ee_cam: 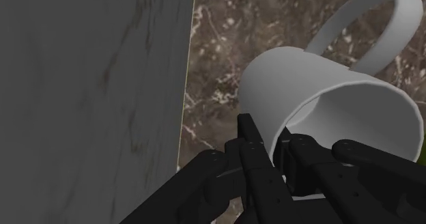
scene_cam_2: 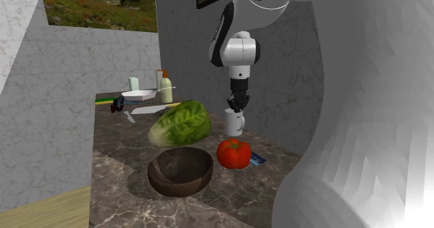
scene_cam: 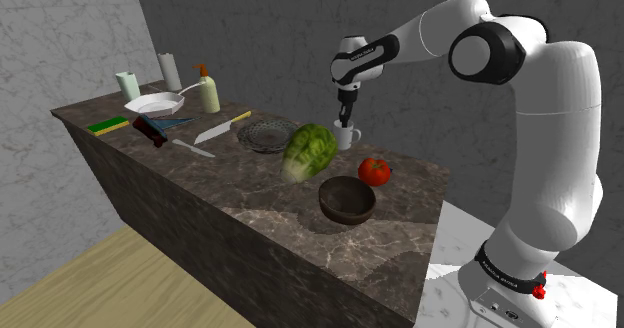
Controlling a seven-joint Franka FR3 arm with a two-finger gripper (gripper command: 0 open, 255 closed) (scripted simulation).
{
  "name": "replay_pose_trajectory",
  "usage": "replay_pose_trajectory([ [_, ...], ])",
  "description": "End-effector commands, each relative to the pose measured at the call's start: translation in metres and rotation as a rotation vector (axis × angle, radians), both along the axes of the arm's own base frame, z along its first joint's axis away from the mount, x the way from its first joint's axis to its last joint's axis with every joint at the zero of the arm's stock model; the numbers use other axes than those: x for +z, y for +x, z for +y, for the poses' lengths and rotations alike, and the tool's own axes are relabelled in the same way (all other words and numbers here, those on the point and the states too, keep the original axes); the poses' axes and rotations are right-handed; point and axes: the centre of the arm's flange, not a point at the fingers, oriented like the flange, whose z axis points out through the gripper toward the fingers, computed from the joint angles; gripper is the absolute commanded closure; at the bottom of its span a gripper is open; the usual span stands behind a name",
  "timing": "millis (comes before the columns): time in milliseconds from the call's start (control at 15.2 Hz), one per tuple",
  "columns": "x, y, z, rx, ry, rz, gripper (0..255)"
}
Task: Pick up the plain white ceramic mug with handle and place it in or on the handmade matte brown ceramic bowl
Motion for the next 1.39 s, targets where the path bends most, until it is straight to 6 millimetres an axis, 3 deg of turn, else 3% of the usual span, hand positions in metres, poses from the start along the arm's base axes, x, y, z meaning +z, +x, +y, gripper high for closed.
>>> replay_pose_trajectory([
  [0,-0.005,-0.007,-0.010,-0.029,-0.007,0.020,255],
  [1320,0.101,-0.007,-0.010,-0.029,-0.007,0.020,255],
])
